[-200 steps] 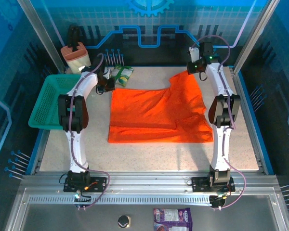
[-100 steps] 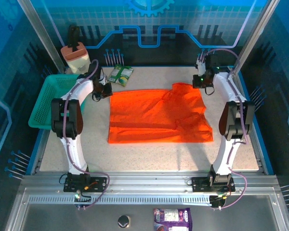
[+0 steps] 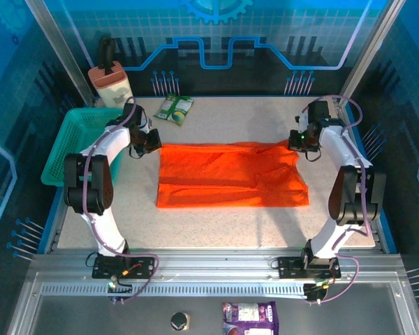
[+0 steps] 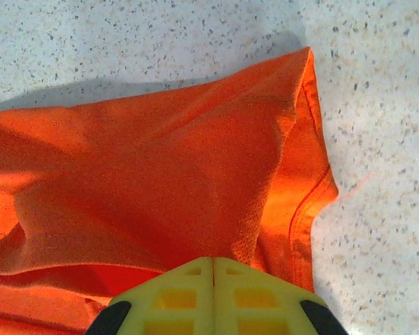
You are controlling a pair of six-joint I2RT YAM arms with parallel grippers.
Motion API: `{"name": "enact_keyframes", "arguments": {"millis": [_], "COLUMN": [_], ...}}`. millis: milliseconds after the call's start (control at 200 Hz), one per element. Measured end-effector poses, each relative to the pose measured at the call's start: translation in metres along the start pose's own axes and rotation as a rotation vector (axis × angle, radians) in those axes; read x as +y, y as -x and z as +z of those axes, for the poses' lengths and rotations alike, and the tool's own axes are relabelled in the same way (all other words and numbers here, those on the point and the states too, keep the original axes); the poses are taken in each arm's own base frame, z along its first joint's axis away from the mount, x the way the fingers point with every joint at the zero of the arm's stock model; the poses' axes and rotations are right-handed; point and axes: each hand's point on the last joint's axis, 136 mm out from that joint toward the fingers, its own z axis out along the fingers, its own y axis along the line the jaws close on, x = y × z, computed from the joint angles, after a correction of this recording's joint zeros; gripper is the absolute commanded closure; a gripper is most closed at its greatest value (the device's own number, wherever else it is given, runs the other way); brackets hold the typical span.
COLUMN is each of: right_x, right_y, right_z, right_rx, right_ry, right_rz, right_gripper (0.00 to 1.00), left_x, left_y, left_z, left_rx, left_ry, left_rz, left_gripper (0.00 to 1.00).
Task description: Fold the inside-out t-shirt
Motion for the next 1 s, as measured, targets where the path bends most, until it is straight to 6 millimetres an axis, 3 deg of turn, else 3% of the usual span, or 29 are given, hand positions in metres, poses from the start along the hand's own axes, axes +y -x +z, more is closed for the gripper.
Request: {"name": "enact_keyframes", "arguments": {"millis": [335, 680, 1001], "right_x": [0.005, 0.001, -0.003], "right_y": [-0.033, -0.086, -0.113], "right_z": [-0.030, -0.034, -0.037], "right_rx": [-0.011, 0.062, 0.091], "right_ry": [0.017, 0.005, -0.011], "right_rz": [0.031, 0.106, 0.181], "right_gripper": [1.00, 1.00, 1.00], "left_x": [0.001, 0.023, 0.025], "left_y": [-0.025, -0.065, -0.076], "left_z": [-0.020, -0.011, -0.020], "left_rx": [0.000, 0.077, 0.078], "left_ry": [-0.015, 0.022, 0.023], "left_rz": [-0.002, -0.054, -0.076], "left_gripper": [1.00, 1.00, 1.00]}}
